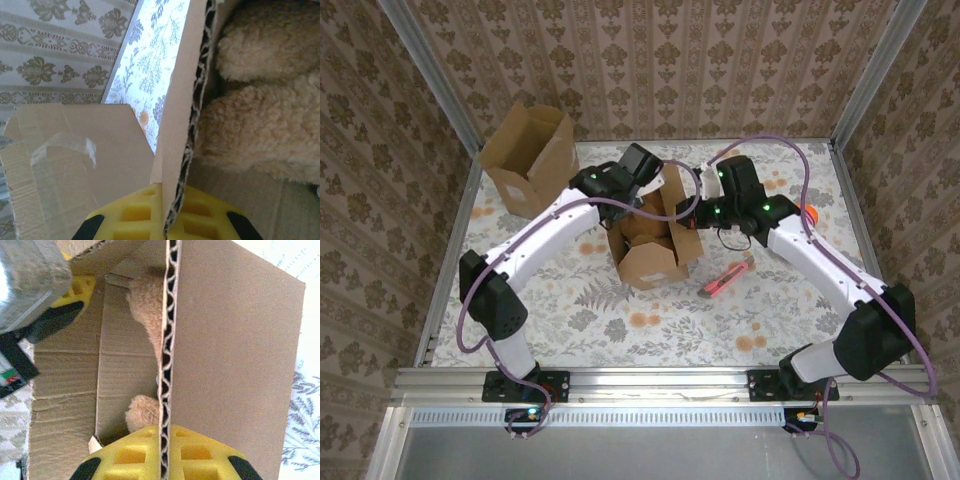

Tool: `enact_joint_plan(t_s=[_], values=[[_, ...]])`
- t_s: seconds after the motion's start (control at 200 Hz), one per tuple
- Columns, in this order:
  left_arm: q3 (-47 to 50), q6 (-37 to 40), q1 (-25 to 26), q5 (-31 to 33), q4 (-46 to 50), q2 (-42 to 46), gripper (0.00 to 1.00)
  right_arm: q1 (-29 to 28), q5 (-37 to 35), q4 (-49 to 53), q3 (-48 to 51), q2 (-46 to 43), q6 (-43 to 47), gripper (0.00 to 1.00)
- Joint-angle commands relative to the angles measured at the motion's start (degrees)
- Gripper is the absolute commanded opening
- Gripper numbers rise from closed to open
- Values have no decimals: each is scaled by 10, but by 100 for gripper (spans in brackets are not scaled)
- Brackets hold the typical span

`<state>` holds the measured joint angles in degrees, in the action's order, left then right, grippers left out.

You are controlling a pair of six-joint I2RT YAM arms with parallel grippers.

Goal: Unpack the express box

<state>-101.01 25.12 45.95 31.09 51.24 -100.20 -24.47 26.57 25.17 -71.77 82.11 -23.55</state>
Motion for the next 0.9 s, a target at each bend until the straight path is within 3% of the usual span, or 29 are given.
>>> enact_joint_plan(t_s=[0.0,0.285,0.775,0.895], values=[[-48,-54,-2,-31,96,2,0,11,43,53,-41,23,114,0],[-50,-132,-8,-77,153,40,0,31,104,99,-106,81,210,0],[-57,-166,-32,-155,193,78,0,34,130,144,-178,128,272,0],[-68,-173,-38,-167,202,75,0,35,119,134,-177,114,267,15]])
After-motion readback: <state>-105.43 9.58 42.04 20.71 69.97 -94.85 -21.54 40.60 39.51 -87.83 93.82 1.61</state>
